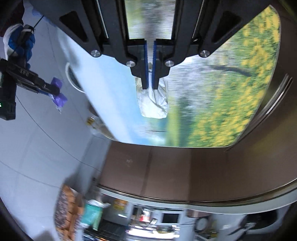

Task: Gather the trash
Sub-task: 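Carry the tissue and purple wrapper to the white bin and open both grippers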

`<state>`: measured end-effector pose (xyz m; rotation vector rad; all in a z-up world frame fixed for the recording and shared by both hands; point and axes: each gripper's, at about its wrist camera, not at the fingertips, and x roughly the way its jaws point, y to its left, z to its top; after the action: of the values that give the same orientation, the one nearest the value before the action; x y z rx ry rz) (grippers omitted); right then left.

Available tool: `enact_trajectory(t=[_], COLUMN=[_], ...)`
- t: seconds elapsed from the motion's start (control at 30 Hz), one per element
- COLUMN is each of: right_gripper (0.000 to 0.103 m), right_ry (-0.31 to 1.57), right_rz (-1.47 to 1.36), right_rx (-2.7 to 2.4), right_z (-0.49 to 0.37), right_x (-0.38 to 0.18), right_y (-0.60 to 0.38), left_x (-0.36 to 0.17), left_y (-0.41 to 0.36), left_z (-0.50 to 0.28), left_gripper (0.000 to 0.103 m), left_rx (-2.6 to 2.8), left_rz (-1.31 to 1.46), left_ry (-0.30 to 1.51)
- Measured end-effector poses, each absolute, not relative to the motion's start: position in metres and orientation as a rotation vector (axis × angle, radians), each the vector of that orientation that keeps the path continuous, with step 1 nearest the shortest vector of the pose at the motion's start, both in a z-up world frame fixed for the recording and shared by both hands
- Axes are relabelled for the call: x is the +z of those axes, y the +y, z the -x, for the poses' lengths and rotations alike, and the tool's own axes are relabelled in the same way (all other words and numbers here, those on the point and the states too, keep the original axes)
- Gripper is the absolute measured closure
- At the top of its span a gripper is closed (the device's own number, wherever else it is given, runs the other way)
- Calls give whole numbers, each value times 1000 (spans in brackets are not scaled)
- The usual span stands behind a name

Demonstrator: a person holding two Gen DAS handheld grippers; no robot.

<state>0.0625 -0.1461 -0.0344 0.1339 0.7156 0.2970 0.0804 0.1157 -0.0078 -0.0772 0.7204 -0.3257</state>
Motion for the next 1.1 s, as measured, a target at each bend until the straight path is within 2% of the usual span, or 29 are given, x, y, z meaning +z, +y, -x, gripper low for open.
enact_trajectory(t=[0.33,0.63,0.83,1.1], right_gripper=[74,74,74,70], right_ry=[739,835,875,922], right_rz=[-205,-316,-329,-305], right_rx=[0,-149,-210,-269], right_z=[-56,-77,-100,-128], right_x=[-75,-145,-180,-212], right_y=[-273,-349,-379,-398], left_x=[-29,-78,-113,-148], left_y=[-64,-215,-274,-305], left_z=[-112,-158,-192,-227], left_gripper=[100,100,99,97], left_rx=[-569,-704,-718,-757], left_rz=[-75,-186,-189,-114], left_ry=[824,949,1025,1119])
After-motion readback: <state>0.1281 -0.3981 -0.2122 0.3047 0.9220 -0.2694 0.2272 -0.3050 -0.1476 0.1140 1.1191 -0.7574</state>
